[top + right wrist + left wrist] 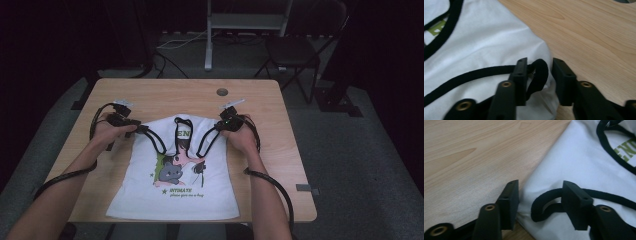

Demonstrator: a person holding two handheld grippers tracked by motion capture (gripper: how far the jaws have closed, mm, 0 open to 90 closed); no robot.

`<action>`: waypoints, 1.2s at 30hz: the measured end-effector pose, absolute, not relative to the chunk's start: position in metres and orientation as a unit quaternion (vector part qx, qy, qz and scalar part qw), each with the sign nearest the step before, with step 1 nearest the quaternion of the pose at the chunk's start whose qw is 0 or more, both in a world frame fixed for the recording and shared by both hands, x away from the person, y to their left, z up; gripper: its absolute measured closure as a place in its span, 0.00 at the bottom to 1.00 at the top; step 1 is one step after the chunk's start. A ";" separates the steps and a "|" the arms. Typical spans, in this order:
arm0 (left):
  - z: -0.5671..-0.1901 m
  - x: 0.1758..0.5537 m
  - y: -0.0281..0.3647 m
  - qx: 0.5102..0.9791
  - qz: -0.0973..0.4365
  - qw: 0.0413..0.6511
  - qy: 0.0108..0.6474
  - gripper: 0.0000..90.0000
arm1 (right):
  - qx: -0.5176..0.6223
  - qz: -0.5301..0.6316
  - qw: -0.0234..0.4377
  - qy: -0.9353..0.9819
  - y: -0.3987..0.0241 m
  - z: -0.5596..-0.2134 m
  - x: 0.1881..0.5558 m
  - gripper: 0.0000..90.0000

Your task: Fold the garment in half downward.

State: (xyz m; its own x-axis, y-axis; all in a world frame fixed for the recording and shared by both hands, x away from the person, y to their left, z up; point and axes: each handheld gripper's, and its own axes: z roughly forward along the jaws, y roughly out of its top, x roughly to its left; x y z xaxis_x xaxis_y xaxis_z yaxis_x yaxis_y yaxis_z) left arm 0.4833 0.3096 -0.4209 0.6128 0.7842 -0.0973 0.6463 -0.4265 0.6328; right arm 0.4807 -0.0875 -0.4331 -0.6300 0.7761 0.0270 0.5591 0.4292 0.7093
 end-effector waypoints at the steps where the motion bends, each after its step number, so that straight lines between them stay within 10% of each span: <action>1: -0.420 0.484 0.310 0.839 0.109 0.319 0.428 0.64 | 0.404 0.357 0.149 0.829 -0.088 -0.433 0.480 0.81; 7: -0.418 0.493 0.316 0.824 0.100 0.320 0.457 0.82 | 0.440 0.409 0.099 0.793 -0.106 -0.434 0.486 0.87; 27: -0.416 0.504 0.331 0.776 0.073 0.384 0.495 0.90 | 0.476 0.470 0.052 0.741 -0.128 -0.427 0.495 0.89; 36: -0.422 0.504 0.328 0.789 0.063 0.353 0.499 0.47 | 0.464 0.424 0.086 0.773 -0.119 -0.432 0.494 0.77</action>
State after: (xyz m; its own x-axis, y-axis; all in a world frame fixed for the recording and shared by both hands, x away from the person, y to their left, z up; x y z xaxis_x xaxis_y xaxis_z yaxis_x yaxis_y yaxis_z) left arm 0.5039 0.3278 -0.4218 0.4938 0.8322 -0.2523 0.7428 -0.2527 0.6201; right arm 0.4945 -0.1192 -0.4323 -0.5541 0.7904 0.2611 0.6447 0.2090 0.7353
